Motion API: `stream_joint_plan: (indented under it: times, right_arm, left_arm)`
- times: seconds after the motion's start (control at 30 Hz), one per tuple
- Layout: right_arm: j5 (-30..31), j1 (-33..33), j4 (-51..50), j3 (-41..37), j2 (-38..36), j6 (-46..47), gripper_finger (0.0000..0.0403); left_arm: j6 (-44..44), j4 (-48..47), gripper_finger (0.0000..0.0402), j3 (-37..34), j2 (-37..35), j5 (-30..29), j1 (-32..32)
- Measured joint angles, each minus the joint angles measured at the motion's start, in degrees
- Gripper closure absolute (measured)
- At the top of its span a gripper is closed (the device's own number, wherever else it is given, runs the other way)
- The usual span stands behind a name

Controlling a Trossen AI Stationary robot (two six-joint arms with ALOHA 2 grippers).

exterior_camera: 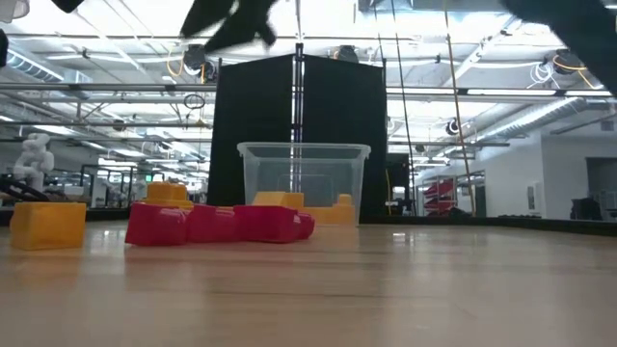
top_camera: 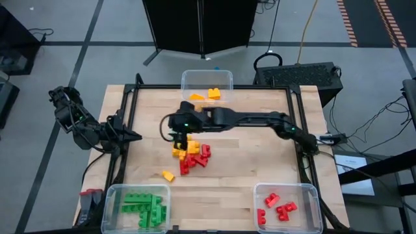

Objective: Sort blocks
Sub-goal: Put the green game piece into the bottom left transparent bin

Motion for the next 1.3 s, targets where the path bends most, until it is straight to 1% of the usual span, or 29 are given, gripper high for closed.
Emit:
stream_joint_plan:
  times: [0.17, 0.33, 0.5, 0.8, 1.3]
  right_arm:
    - [-4.65, -2.13, 7.3, 0.24, 5.54, 0.02, 0.0147]
    - [-8.05, -3.97, 7.57, -0.06, 11.34, 0.04, 0.0147]
    - [-10.56, -5.89, 8.68, 0.22, 14.14, 0.28, 0.0147]
    - [-10.63, -8.72, 7.89, 0.15, 17.38, 1.11, 0.0147]
    - [-10.6, -8.76, 4.77, 0.13, 19.14, 1.09, 0.0147]
  left_arm:
    - [-1.49, -0.02, 0.0398, 0.0, -0.02, -0.45, 0.0]
    - [-2.86, -0.22, 0.0398, 0.0, 0.04, -0.51, 0.0]
    - [-2.98, -0.35, 0.0398, 0.0, 0.04, -0.65, 0.0]
    - [-2.96, -0.46, 0.0398, 0.0, 0.11, -1.77, 0.0]
    - [-2.9, -0.46, 0.0398, 0.0, 0.09, -2.16, 0.0]
